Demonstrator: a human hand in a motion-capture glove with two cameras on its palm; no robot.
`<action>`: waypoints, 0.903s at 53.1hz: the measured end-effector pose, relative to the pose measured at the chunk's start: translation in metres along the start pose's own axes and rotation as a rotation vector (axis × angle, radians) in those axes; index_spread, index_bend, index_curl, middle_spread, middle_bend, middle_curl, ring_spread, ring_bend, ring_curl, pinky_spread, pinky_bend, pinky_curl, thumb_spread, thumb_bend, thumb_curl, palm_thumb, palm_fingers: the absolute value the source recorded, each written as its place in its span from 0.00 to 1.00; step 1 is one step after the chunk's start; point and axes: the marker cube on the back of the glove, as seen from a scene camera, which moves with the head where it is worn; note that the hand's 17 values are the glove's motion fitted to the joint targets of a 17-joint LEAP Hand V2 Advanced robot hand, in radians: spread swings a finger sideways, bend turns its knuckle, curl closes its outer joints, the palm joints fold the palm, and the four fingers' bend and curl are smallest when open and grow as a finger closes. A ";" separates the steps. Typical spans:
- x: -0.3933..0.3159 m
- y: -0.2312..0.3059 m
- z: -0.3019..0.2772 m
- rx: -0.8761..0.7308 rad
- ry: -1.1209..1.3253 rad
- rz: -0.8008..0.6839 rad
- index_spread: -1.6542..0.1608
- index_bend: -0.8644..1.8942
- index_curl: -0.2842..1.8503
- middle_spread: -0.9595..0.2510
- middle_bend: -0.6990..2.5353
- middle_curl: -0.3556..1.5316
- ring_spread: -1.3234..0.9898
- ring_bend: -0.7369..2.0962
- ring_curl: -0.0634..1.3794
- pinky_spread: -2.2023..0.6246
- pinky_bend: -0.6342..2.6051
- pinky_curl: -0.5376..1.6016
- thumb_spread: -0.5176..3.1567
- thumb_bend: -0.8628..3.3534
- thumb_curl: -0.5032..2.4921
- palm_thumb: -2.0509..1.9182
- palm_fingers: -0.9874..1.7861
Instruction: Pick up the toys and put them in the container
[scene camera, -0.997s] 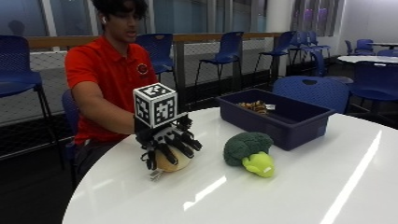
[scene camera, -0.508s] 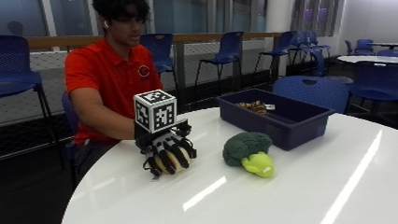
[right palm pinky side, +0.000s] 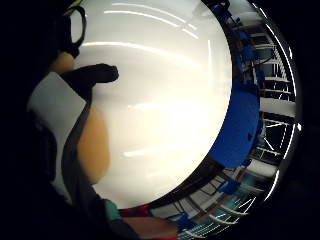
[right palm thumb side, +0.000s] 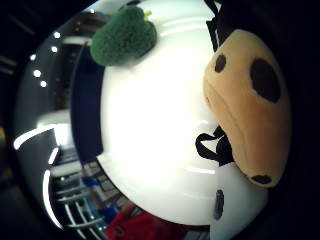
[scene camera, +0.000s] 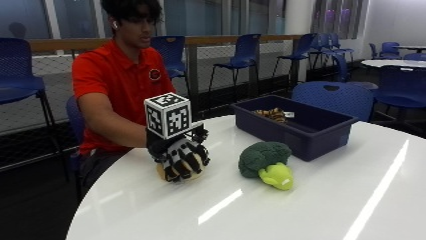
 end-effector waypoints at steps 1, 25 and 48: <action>0.000 0.000 -0.001 0.003 0.007 -0.007 0.69 0.38 0.31 0.49 0.35 0.40 0.36 0.54 0.31 0.64 0.51 0.42 0.47 0.26 0.35 0.68 0.60; -0.035 -0.010 -0.073 0.055 -0.030 -0.071 0.66 0.38 0.39 0.39 0.36 0.47 0.32 0.56 0.36 0.62 0.50 0.43 0.36 0.24 0.43 0.70 0.65; -0.180 -0.024 -0.163 0.176 0.037 -0.255 0.64 0.37 0.45 0.35 0.36 0.54 0.31 0.56 0.40 0.62 0.51 0.44 0.33 0.23 0.47 0.70 0.63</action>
